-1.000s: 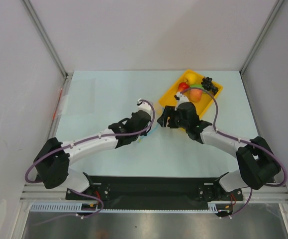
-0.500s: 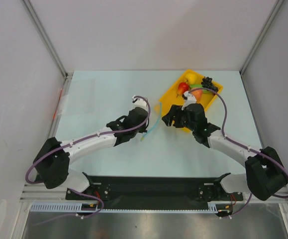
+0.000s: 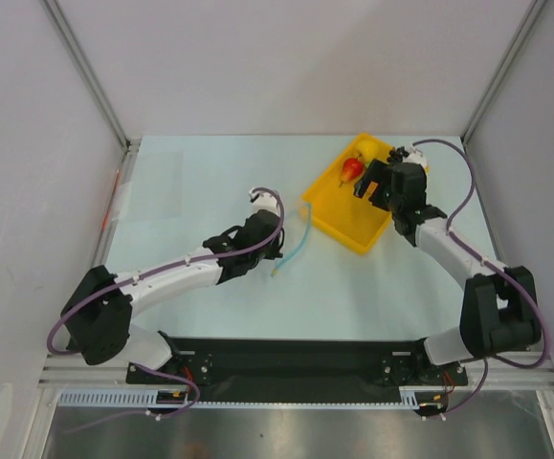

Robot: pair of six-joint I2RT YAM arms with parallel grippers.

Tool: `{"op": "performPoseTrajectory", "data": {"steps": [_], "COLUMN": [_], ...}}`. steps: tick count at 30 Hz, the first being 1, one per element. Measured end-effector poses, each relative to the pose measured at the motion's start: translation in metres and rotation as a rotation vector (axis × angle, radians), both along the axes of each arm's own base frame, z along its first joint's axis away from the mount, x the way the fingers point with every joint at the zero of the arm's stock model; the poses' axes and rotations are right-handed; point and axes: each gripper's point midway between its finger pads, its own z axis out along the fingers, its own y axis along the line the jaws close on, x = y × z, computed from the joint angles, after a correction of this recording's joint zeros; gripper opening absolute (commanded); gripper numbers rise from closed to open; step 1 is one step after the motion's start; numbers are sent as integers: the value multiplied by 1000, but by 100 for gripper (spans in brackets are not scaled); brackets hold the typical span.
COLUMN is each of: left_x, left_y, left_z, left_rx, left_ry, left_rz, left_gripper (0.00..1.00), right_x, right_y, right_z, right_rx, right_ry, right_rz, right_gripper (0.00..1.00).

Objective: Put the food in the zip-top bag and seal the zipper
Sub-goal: Pick up the fake fruit from the bin.

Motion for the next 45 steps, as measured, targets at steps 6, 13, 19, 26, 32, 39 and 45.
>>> {"op": "performPoseTrajectory", "data": {"steps": [6,13,19,26,32,39,45], "left_x": [-7,-10,-10,-11,-11,-12,-12], "left_y": [2,8,14,15,15,15,10], "left_z": [3,13,16,14,14,14,15], "left_rx": [-34,-78,-86,-78,-78,-77,-83], "left_ry": [-10,-40,-55,-47,-48,-45,-39], "left_rz": [-15,4,33,34,33,29,16], "left_gripper": [0,0,1,0,0,0,0], "right_x": [56,103,137,135,134,98,31], "right_y": [-18,-38,-55,-65,-63,-45,7], "right_z": [-10,-32,-55,-102,-100,-81,-13], "right_rx": [-93,-201,-247,-274,-264,-196,-53], "right_ry": [75,161,214,336,350,332,154], "right_rz": [-111,-204,-251,-247,-215,-129,54], "right_gripper": [100,100,96,79,43,39,36]}}
